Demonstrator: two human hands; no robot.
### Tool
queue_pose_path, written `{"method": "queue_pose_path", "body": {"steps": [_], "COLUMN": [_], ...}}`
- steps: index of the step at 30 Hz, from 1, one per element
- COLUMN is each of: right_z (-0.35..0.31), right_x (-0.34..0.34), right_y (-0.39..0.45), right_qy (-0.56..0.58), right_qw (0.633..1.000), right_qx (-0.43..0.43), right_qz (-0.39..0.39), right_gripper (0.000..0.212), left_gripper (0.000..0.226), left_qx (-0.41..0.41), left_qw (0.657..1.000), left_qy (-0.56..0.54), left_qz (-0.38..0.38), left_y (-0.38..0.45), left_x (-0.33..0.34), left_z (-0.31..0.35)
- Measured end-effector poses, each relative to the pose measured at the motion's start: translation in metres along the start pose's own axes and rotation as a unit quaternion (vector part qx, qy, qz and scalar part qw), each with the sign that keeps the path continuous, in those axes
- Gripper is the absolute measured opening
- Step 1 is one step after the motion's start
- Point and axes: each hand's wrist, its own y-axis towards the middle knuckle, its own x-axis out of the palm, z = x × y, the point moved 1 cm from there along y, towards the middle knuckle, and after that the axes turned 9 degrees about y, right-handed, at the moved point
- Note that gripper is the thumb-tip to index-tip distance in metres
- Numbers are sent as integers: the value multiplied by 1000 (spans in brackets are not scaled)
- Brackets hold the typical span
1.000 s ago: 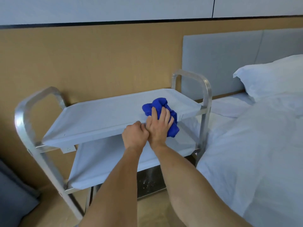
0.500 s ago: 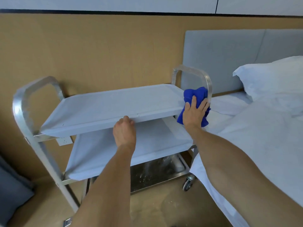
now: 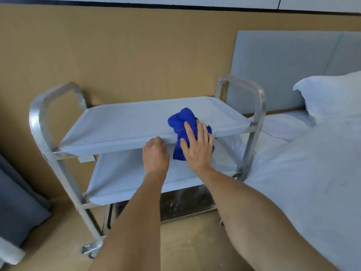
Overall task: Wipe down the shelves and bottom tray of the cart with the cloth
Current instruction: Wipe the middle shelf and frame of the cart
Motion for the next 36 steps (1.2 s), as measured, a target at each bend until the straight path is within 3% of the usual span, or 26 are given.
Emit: {"method": "queue_pose_path", "body": {"steps": [3, 5, 6, 10, 15, 18, 23, 28, 32, 36], "right_z": [46, 77, 93, 137, 112, 105, 103, 87, 94, 104], "right_x": [-22, -38, -43, -31, -37, -42, -43, -28, -27, -36], "right_y": [12, 28, 34, 45, 38, 33, 38, 47, 53, 50], "right_qy": [27, 52, 46, 9, 0, 71, 41, 40, -13, -23], "right_qw": [982, 950, 946, 961, 962, 953, 957, 932, 933, 952], "right_qx": [174, 301, 317, 276, 269, 271, 271, 330, 313, 282], "right_qz": [74, 67, 44, -15, 48, 117, 91, 147, 177, 118], "right_gripper": [54, 54, 54, 69, 55, 54, 43, 38, 27, 35], "left_gripper": [15, 17, 18, 19, 18, 21, 22, 26, 24, 18], "left_qx": [10, 36, 47, 21, -3, 3, -52, -109, -78, -17], "left_qw": [1000, 999, 998, 999, 988, 978, 971, 968, 970, 971], "left_qy": [1, 20, 29, 38, 149, 201, 222, 218, 227, 237], "left_qz": [5, -8, -16, -31, -50, -58, -68, -60, -34, 18], "left_y": [-2, -2, -2, -2, -2, -8, -8, -6, -5, -12], "left_x": [5, 1, -1, -5, -4, 3, 6, 15, 22, 12], "left_z": [-3, -9, -10, 0, 13, 17, 31, 43, 35, 33]}}
